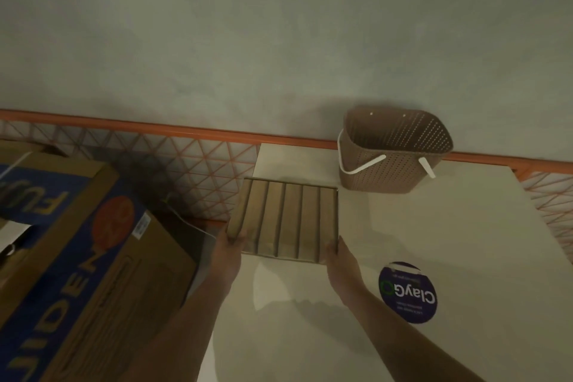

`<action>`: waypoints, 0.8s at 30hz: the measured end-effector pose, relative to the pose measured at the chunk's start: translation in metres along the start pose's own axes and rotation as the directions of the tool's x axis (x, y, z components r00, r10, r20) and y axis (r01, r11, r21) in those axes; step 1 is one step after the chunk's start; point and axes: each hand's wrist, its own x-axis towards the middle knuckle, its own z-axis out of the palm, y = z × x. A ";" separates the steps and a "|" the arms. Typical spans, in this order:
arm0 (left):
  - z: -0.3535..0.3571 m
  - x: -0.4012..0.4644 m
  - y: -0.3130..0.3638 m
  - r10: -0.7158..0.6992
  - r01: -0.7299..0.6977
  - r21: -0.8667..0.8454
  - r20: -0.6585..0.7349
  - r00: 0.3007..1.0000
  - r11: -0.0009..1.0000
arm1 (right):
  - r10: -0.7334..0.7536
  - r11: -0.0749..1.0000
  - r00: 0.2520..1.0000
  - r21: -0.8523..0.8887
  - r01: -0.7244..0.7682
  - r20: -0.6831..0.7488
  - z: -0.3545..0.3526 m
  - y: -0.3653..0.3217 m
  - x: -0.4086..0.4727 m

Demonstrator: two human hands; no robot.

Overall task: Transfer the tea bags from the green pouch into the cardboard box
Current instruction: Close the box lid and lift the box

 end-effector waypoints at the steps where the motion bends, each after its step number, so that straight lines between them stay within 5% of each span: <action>1: 0.000 0.002 0.001 0.000 0.000 -0.001 0.005 1.000 1.000 | 0.009 1.000 1.000 -0.002 -0.009 -0.003 0.001 0.000 0.002; 24: 0.001 0.012 0.003 -0.011 0.008 0.121 0.022 1.000 0.993 | -0.010 1.000 0.998 -0.004 0.010 0.055 -0.004 -0.005 0.024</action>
